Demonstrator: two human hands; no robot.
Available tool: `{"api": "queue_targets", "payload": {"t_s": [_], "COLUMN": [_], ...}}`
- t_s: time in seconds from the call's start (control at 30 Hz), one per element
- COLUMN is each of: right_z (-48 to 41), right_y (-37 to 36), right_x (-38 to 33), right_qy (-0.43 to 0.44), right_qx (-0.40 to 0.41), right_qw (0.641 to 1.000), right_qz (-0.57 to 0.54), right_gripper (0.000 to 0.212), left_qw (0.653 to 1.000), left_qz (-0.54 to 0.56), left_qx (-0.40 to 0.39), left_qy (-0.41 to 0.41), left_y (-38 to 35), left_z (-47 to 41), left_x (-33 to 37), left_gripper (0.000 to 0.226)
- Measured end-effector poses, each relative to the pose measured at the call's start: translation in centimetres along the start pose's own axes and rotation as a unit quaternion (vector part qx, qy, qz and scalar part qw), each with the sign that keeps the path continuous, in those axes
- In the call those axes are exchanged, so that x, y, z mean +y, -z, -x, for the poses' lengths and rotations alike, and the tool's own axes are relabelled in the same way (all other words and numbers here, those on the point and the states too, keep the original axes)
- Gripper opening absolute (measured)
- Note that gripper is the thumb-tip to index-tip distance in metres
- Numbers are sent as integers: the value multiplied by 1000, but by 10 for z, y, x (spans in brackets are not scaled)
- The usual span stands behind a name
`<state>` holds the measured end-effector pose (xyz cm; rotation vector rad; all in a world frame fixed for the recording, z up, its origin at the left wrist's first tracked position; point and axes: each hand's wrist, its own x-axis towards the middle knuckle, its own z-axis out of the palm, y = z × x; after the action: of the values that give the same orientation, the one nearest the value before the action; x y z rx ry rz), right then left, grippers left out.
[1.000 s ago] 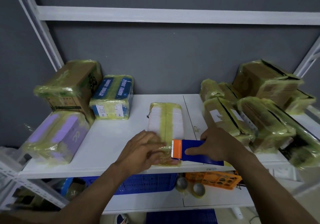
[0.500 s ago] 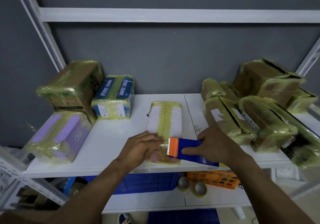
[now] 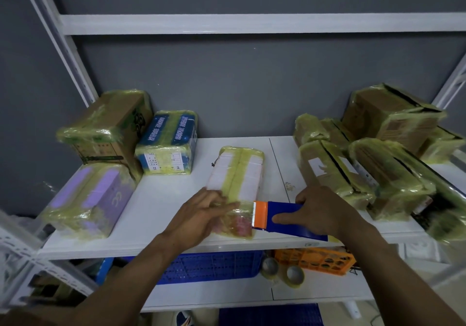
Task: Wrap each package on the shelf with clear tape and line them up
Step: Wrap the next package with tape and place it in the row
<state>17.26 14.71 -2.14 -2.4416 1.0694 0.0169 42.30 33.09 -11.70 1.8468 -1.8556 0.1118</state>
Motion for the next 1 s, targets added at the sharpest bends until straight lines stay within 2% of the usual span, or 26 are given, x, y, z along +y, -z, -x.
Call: {"api": "queue_targets", "payload": {"t_s": [0.07, 0.1, 0.2, 0.3, 0.47, 0.7, 0.83, 1.0], "right_z": [-3, -4, -9, -10, -8, 3, 8, 15], "right_y": [-1, -2, -5, -6, -8, -14, -19, -16], "right_x": [4, 5, 8, 10, 9, -2, -9, -8], "right_qy": [-3, -5, -9, -16, -16, -12, -2, 5], "right_qx": [-5, -8, -10, -13, -12, -1, 5, -5], "right_qw": [1000, 1000, 1000, 1000, 999, 999, 999, 998], "right_qz": [-7, -9, -14, -16, -27, -38, -51, -59], "right_gripper": [65, 66, 68, 67, 62, 61, 62, 66], "left_qw": [999, 1000, 999, 999, 999, 995, 995, 995], "left_qz": [-9, -2, 10, 19, -6, -17, -17, 8], "left_qx": [16, 20, 45, 38, 45, 101, 97, 103], "left_qy": [-26, -16, 6, -4, 5, -12, -24, 1], "left_y": [-4, -5, -13, -21, -31, -23, -11, 2], "left_z": [1, 0, -9, -15, -11, -8, -7, 4], "left_x": [2, 5, 14, 18, 27, 12, 2, -7], "left_gripper": [52, 45, 42, 25, 44, 34, 28, 24]}}
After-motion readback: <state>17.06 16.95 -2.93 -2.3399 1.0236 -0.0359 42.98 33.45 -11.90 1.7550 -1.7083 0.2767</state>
